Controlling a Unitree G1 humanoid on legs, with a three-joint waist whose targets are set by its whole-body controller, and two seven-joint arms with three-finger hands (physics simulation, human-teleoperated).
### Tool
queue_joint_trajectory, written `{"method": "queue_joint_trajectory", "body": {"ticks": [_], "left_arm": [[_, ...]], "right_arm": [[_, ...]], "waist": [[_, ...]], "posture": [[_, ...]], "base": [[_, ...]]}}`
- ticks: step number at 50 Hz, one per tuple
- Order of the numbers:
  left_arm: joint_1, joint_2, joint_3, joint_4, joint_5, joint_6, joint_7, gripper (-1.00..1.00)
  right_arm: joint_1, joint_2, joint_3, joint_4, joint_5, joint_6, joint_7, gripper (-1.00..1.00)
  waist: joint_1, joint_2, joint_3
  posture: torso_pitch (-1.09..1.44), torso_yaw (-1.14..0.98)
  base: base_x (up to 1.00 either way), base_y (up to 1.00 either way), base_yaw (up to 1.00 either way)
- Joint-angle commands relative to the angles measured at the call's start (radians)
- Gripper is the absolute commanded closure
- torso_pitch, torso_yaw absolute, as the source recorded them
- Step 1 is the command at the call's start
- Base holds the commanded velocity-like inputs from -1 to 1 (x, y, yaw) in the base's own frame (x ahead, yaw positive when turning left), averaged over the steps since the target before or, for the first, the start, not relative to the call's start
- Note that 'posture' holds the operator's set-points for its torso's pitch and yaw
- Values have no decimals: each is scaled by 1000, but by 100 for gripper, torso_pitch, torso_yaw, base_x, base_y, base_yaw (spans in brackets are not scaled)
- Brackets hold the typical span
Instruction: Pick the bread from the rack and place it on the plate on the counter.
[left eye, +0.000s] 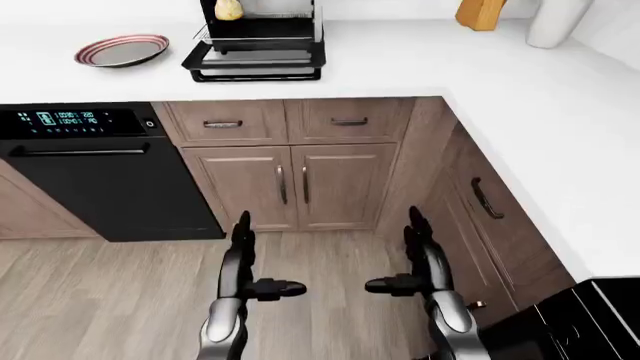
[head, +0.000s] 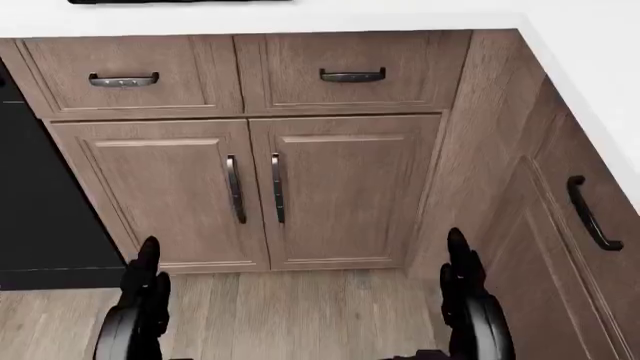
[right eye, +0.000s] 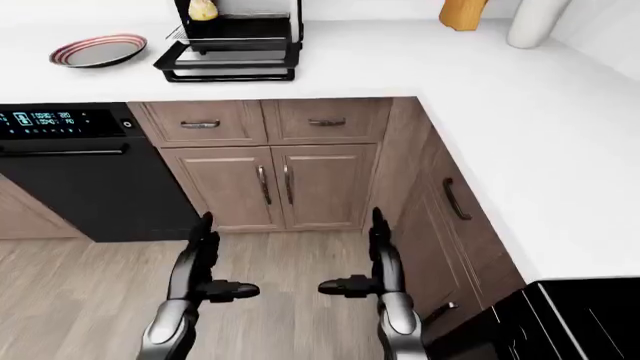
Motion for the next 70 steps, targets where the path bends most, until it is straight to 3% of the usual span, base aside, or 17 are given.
{"method": "queue_joint_trajectory", "body": {"ticks": [1,3,5,7,19,29,32,34,37,47,49,55,58,60,63,66,70], "left_arm": [[-40,6,24,-114,-24,-18,13,-100],[-39,14,13,-154,-2,15,13,-100],[-47,18,15,-202,9,53,16,-100],[-56,23,16,-298,18,124,11,-100],[-326,130,130,-590,27,510,-15,-100],[-560,243,193,-681,-37,735,11,-100],[-581,278,199,-713,-40,782,5,-100],[-595,292,213,-736,-50,812,4,-100],[-571,299,213,-741,-46,797,1,-100],[-549,285,205,-753,-26,787,-4,-100],[-555,288,208,-758,-26,793,-8,-100],[-539,295,226,-777,-24,794,-11,-100],[-522,288,231,-799,-21,790,0,-100],[-516,288,227,-797,-17,784,-1,-100],[-518,292,240,-811,-20,794,-1,-100],[-523,304,253,-831,-30,814,-4,-100],[-523,312,260,-847,-37,827,-2,-100]], "right_arm": [[24,6,-5,-165,11,-62,-15,-100],[44,3,-7,-232,21,-20,-11,-100],[42,0,-19,-270,31,10,-12,-100],[32,-14,-22,-352,16,69,-5,-100],[-286,-107,-99,-690,-2,535,61,-100],[-546,-179,-128,-730,56,725,32,-100],[-583,-206,-158,-762,89,770,22,-100],[-580,-216,-160,-782,102,780,13,-100],[-599,-233,-169,-806,122,813,4,-100],[-616,-238,-144,-810,124,817,-3,-100],[-602,-235,-144,-806,117,804,-2,-100],[-607,-231,-149,-815,114,816,2,-100],[-583,-217,-147,-837,122,808,-9,-100],[-588,-220,-157,-855,134,825,-11,-100],[-596,-228,-182,-877,163,856,-41,-100],[-627,-251,-194,-892,189,894,-57,-100],[-644,-268,-177,-881,186,892,-68,-100]], "waist": [[-2,-8,-1],[2,0,-64],[2,-7,-20],[3,-9,-69],[7,0,-105],[-19,1,-55],[-32,36,-48],[-30,114,-68],[-16,81,-38],[17,-47,-50],[11,-40,-24],[-15,-24,-43],[-25,26,-45],[-19,111,-72],[-4,87,-38],[5,70,-68],[11,36,-58]], "posture": [[0,0],[0,0],[0,0],[0,0],[0,0],[0,0],[0,0],[0,0],[0,0],[0,0],[0,0],[0,0],[0,0],[0,0],[0,0],[0,0],[0,0]], "base": [[0,0,0],[0,0,0],[0,0,0],[0,0,0],[0,1,0],[24,32,0],[39,49,0],[38,50,0],[38,49,0],[39,50,0],[38,50,0],[39,50,0],[39,50,0],[39,50,0],[29,44,0],[8,28,0],[7,28,0]]}}
